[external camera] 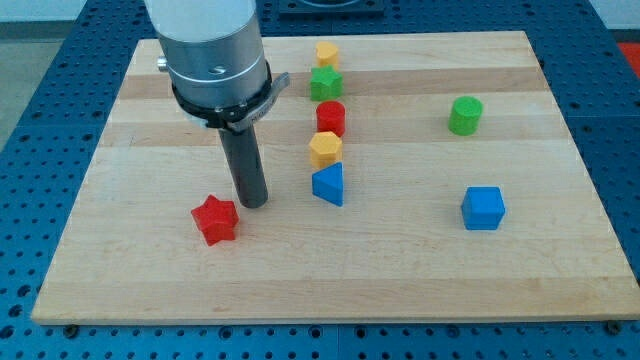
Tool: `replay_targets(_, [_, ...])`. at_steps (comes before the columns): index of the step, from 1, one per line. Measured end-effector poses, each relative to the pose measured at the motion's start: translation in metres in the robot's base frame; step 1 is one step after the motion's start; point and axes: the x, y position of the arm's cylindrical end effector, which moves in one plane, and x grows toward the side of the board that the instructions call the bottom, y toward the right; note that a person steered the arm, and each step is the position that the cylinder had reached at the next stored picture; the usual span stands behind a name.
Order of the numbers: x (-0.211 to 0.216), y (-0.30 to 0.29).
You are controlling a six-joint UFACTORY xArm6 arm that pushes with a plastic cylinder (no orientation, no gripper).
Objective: Slide the red star near to the bottom left side of the triangle
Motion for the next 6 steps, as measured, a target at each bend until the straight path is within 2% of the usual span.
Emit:
replay_targets(1, [-0.032,-0.036])
replay_targets(2, [-0.041,-0.092])
replay_targets(3, [0.01,-0.117])
replay_targets(4, [0.046,-0.079])
replay_targets(6, [0.046,0.001])
